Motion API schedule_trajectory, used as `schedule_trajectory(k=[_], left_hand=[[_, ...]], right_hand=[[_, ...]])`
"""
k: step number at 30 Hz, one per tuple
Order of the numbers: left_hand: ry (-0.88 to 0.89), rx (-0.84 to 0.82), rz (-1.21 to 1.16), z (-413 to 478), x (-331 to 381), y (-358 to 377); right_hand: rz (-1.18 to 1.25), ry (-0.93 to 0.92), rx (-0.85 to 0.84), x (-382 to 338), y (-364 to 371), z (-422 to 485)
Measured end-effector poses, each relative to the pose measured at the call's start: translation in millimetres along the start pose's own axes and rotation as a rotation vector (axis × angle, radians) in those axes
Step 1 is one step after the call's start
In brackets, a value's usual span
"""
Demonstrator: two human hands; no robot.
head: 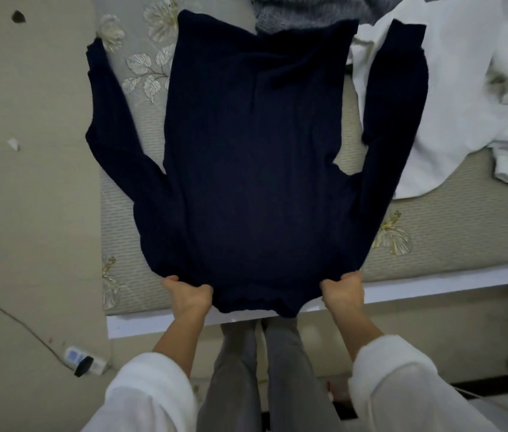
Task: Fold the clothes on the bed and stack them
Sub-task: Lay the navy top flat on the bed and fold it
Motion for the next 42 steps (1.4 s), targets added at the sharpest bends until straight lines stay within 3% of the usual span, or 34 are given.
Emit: schedule_trajectory(k=[5,7,14,19,28,33,35,39,42], left_hand=[[0.054,0.346,0.18,-8.8,39.0,-5.0],[0.157,0.395,0.239,-7.8,66.5,-5.8],[0.594,0.253,0.559,36.4,203.9,0.1],[0.765,0.137,0.589,91.4,302.4,5.9],[0.789,0.289,0.363,162.7,427.6,-6.8],[0.807,0.304,0.327,192.9,468.8,-8.7],[0.794,0.253,0.273,199.8,480.3,-3.6],[0.734,-0.066,0.064,211.4,495.3,14.9],[0.641,-0.091,0.067,221.9,501.9,21.7]], right_hand=[[-0.048,-0.244,0.128,-38.9,-21.9,-4.8],[-0.11,-0.347,0.126,-71.0,-26.7,-2.6],[-0.274,-0.576,0.055,-201.6,-26.1,27.6],[-0.249,-0.711,0.082,-283.2,-31.6,70.6],[0.024,-0.748,0.295,-404.9,-82.0,145.3],[0.209,-0.737,0.247,-450.1,-89.2,172.0],[0.267,-0.698,0.189,-458.6,-86.5,183.0],[0.467,-0.684,0.151,-467.6,-82.9,193.8],[0.517,-0.647,0.122,-468.7,-84.1,193.0]])
Point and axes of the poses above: each hand's wrist, its own z-axis towards the middle knuckle, its own y-axis out of the palm, x = y × z, the point moved 4 cm from there along z, towards the middle knuckle, and after that the axes turned 14 degrees about -x, right-handed, at the moved point
